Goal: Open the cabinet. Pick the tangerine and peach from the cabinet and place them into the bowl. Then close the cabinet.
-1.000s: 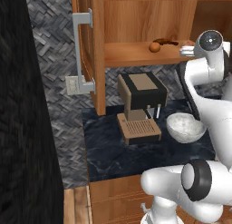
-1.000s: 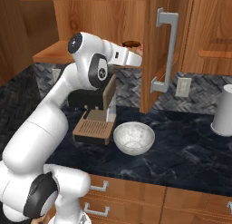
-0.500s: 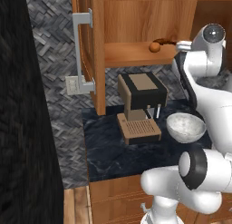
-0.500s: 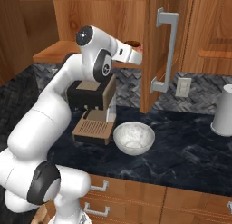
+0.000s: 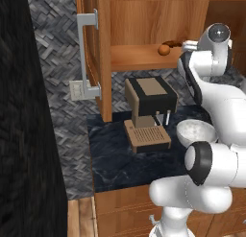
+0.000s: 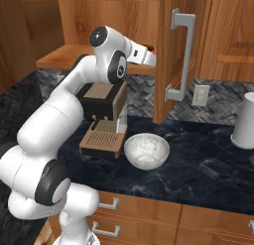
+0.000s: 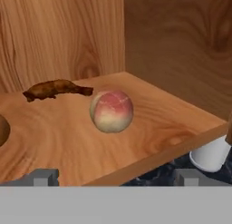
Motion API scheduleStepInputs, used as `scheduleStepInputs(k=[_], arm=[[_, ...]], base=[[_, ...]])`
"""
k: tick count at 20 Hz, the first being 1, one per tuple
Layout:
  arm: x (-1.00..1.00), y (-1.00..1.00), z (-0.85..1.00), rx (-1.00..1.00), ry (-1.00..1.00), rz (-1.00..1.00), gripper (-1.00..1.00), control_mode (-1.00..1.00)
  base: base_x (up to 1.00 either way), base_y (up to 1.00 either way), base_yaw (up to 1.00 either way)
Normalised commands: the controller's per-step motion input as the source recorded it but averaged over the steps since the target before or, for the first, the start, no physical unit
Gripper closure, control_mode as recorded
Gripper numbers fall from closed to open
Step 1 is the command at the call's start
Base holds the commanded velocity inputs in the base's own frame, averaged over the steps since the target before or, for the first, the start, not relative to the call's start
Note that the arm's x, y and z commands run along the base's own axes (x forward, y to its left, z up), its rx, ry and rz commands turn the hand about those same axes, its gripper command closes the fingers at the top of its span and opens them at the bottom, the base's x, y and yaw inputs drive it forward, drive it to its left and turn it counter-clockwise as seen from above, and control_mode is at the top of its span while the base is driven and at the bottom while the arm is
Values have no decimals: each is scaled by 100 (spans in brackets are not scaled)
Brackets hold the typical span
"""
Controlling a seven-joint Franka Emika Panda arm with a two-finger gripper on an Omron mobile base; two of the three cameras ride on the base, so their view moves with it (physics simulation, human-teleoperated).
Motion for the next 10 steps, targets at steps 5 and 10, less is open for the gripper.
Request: scheduleStepInputs(k=[5,10], arm=[[63,-17,0,1,1,5,-100,-100],[49,-35,0,3,5,10,-100,-100]], base=[[0,0,0],[0,0,0]])
